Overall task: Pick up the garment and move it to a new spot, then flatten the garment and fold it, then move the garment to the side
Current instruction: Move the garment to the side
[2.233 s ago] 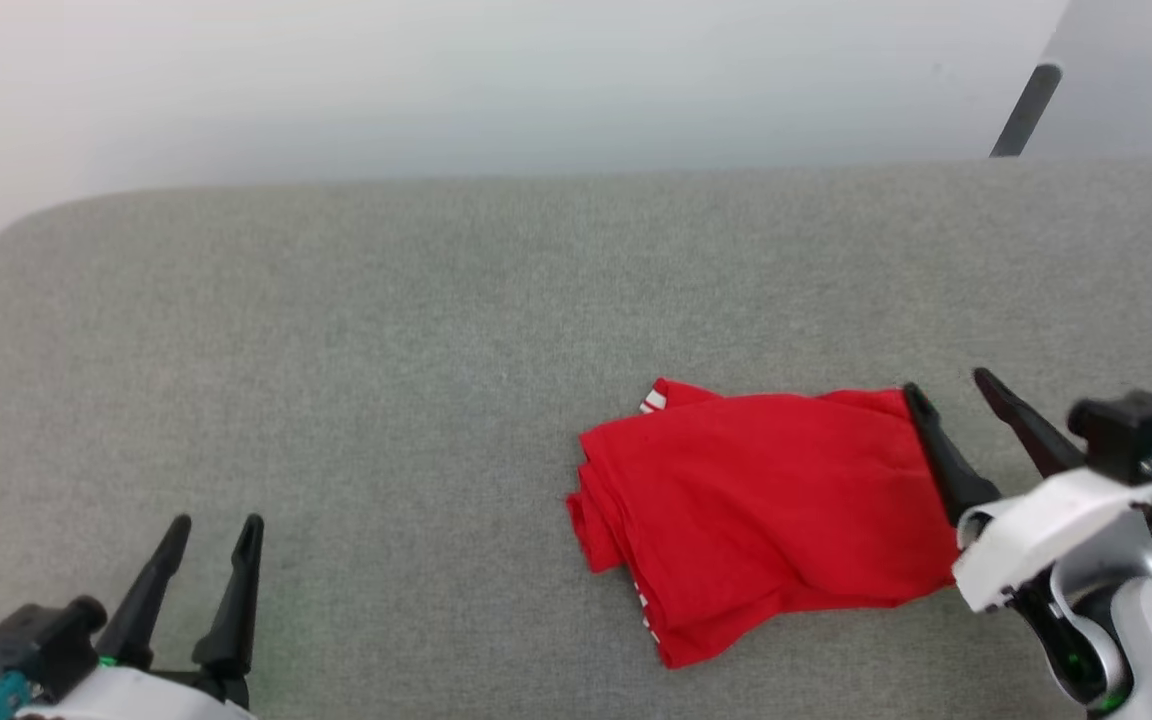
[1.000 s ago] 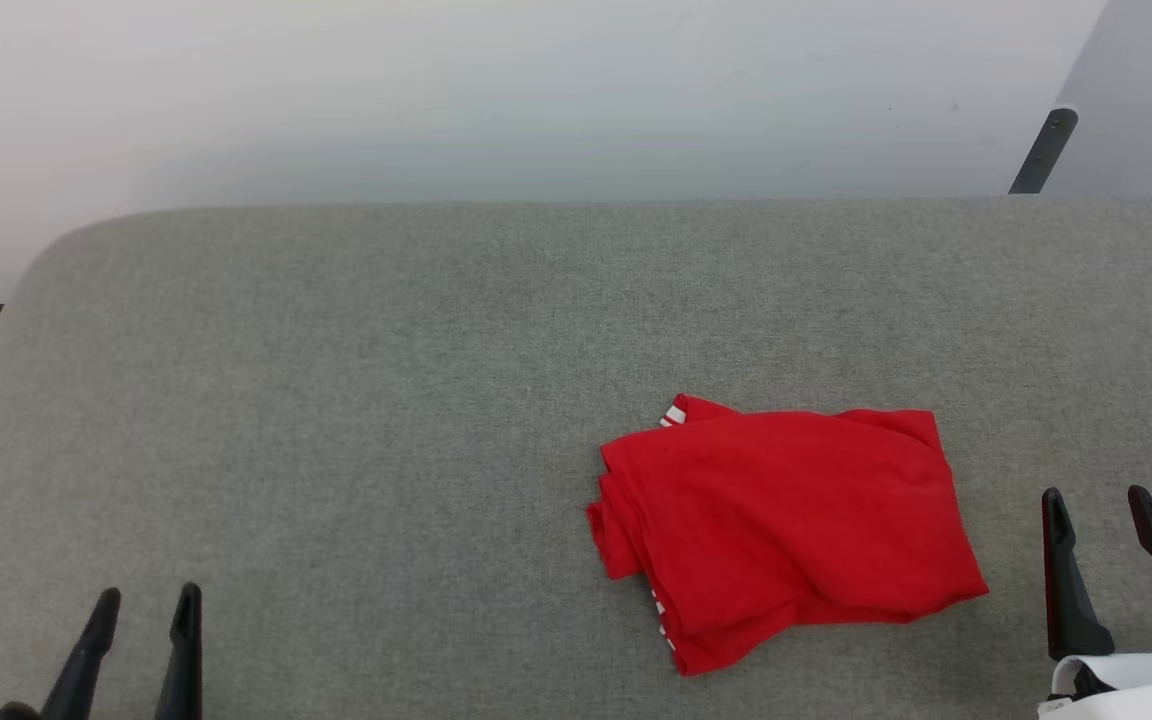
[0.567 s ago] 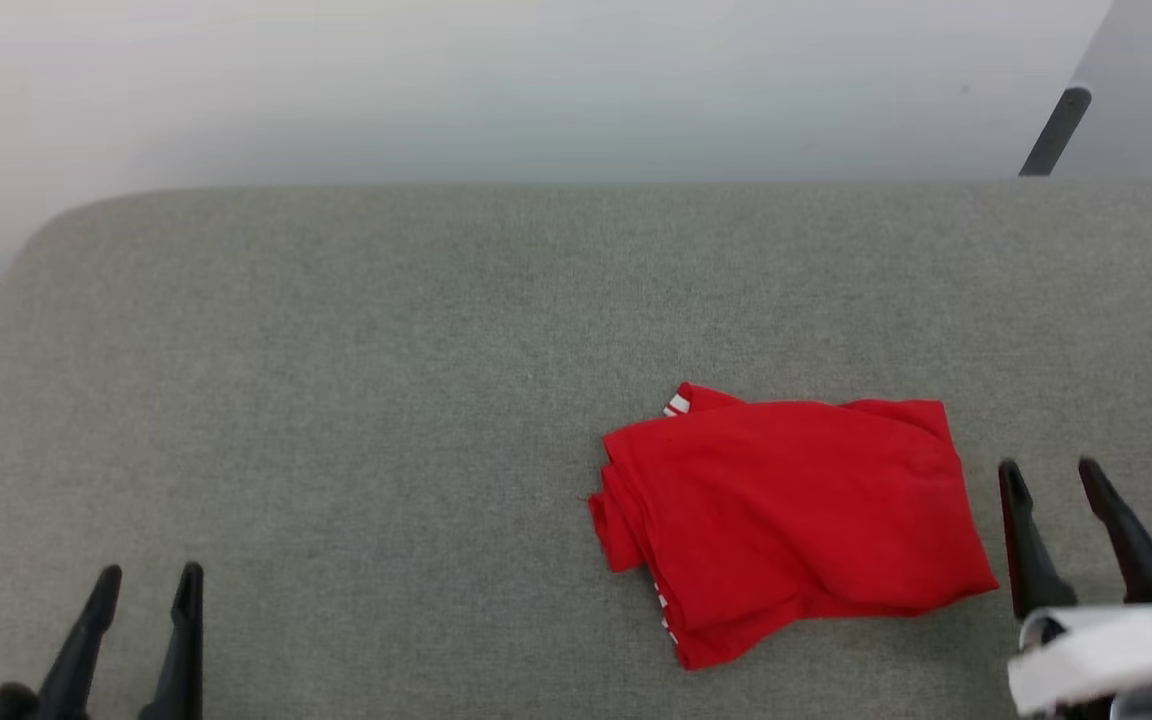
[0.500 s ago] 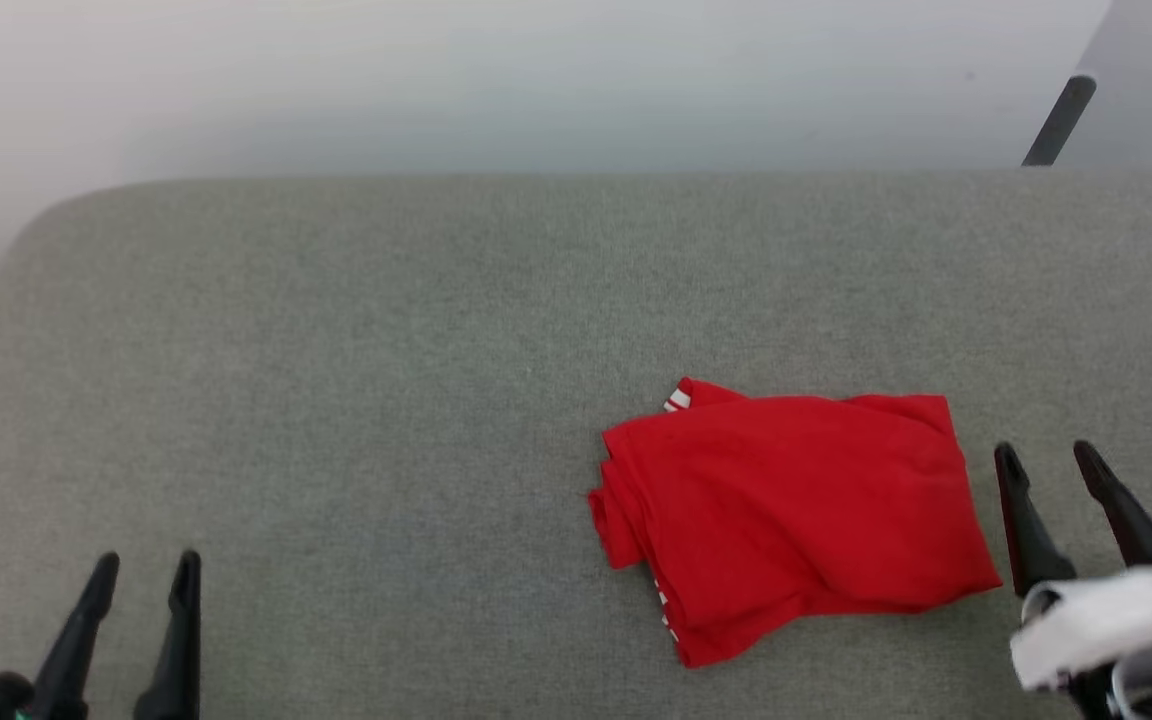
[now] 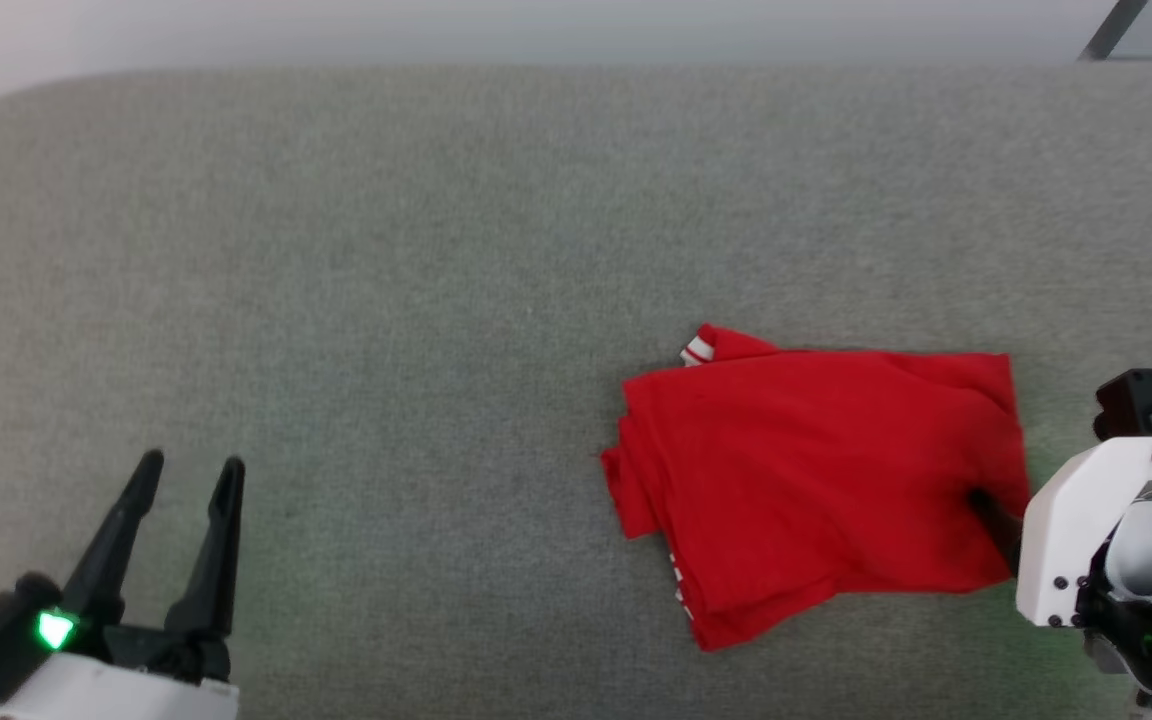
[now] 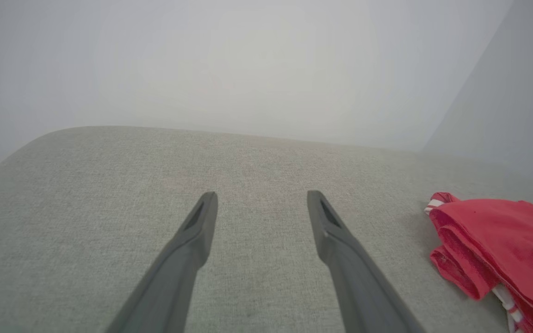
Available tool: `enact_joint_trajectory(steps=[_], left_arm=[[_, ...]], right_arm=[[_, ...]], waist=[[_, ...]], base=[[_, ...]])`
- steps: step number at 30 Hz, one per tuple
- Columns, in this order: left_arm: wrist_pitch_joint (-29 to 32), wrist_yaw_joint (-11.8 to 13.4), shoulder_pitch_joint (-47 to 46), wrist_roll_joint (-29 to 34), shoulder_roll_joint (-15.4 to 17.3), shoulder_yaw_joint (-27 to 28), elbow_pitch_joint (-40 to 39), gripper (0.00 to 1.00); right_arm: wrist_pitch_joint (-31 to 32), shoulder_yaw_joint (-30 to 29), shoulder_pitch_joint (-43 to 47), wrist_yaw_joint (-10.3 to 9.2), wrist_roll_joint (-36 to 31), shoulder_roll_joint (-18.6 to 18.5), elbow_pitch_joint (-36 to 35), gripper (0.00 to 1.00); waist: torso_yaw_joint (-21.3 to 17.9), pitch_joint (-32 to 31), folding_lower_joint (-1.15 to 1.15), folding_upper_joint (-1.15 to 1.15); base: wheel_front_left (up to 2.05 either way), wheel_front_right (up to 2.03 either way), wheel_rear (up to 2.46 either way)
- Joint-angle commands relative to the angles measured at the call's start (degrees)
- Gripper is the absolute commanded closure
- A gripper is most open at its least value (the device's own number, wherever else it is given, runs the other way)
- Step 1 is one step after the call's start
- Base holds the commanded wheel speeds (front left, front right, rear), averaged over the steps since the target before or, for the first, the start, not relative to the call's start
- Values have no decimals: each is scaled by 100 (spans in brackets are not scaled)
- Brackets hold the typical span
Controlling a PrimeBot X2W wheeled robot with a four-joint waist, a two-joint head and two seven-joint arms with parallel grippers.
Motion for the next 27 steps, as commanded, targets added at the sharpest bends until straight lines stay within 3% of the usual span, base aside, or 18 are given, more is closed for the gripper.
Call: enact_joint_trajectory(steps=[1,6,7,8,9,20,27], left_arm=[[5,10,-110,-34,38,-33,13,0],[5,10,-364,-129,150,-280,128,0],[5,10,-404,-134,171,-306,169,0],[5,10,-433,-192,174,-332,214,0],[5,9,-464,-226,179,-339,249,0],[5,9,-464,270,250,53,-142,0],[5,10,-662,221,655,-131,-660,0]], right_arm=[[86,-82,-60,-6,-11,29,2,0],[225,-98,-6,-6,198,99,200,0],[195,-59,7,-6,227,107,254,28],[120,-64,16,-6,276,113,305,68],[16,-69,7,-6,327,116,349,100],[-1368,-269,34,-13,832,59,306,100],[-2113,-854,48,-7,914,85,-5,100]], waist=[[115,230,0,0],[179,388,0,0],[173,404,0,0],[162,415,0,0],[143,417,0,0],[-520,385,0,0],[-1126,642,0,0]], base=[[0,0,0],[0,0,0],[0,0,0],[0,0,0],[0,0,0],[0,0,0],[0,0,0]])
